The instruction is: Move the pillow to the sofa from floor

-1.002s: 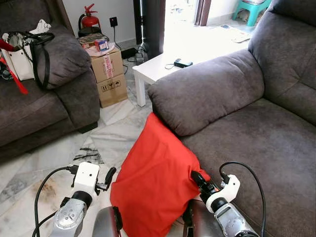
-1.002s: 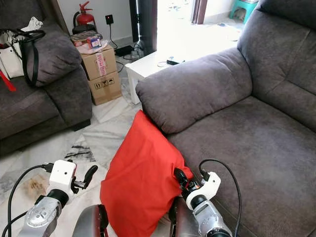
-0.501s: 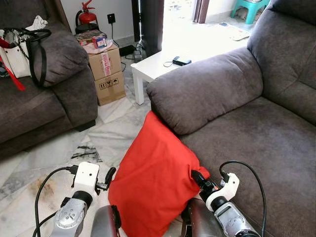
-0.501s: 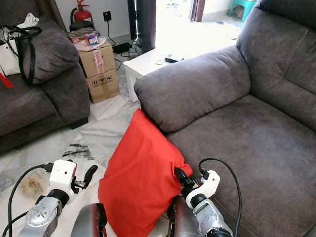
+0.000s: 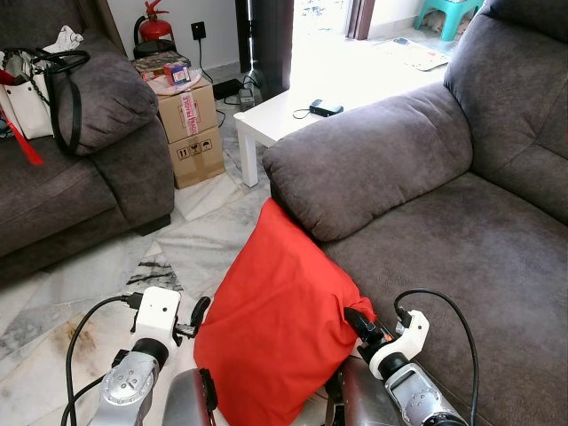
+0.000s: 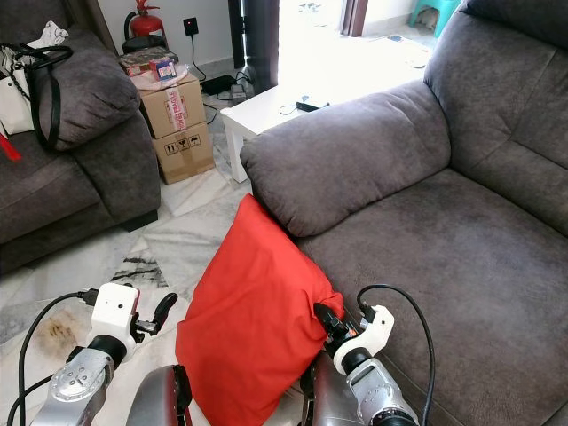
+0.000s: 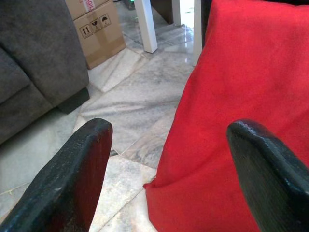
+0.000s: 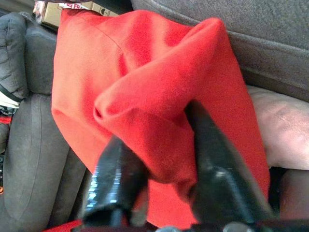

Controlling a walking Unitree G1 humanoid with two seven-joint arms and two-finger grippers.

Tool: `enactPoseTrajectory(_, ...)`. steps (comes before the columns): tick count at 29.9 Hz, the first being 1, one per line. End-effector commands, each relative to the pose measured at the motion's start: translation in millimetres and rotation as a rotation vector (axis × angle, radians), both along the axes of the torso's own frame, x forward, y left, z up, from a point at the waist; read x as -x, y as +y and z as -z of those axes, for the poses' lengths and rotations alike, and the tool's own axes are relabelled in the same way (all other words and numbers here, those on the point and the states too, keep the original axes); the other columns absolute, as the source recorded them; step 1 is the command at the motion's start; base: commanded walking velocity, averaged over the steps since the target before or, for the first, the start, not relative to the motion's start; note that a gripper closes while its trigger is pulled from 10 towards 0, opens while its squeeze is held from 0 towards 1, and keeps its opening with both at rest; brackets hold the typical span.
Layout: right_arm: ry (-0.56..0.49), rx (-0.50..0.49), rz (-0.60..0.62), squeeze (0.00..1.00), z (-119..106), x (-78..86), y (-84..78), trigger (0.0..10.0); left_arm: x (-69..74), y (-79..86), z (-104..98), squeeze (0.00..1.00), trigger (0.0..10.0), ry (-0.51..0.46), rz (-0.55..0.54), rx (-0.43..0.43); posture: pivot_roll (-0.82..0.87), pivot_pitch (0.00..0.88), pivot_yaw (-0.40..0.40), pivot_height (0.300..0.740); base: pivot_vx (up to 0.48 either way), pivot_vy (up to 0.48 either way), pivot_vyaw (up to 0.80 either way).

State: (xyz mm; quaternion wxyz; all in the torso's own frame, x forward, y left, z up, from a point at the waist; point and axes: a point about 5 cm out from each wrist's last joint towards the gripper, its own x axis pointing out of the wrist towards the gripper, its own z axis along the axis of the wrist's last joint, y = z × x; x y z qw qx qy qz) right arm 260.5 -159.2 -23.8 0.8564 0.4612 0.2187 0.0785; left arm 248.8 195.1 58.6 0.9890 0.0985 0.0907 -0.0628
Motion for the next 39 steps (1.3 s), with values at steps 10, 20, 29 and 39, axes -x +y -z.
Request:
enactPoseTrajectory(10, -0.029, 0.02, -0.018, 0.0, -3, -2.8, 1.0, 0.0, -3.6, 2.3, 3, 0.0, 10.0, 0.007, -0.01, 0.009, 0.09, 0.04, -0.03, 0.563, 0.0, 0.0, 0.0)
enactPoseTrajectory(20, -0.087, 0.038, -0.021, 0.0, -10, -7.2, -3.7, 0.0, -11.0, 3.1, 2, 0.0, 10.0, -0.009, -0.026, 0.006, 0.09, 0.006, -0.038, 0.563, 0.0, 0.0, 0.0)
enactPoseTrajectory(29, -0.164, 0.24, -0.098, 0.0, -14, -7.6, -3.1, 10.0, -16.1, 7.3, 1, 0.0, 10.0, -0.034, -0.05, -0.002, 0.08, 0.0, -0.043, 0.563, 0.0, 0.0, 0.0)
enactPoseTrajectory(39, -0.277, 0.331, -0.074, 0.0, -28, -9.9, -11.3, 10.0, -22.1, 8.1, -2, 0.0, 10.0, -0.061, -0.059, -0.001, 0.07, 0.0, -0.04, 0.563, 0.0, 0.0, 0.0)
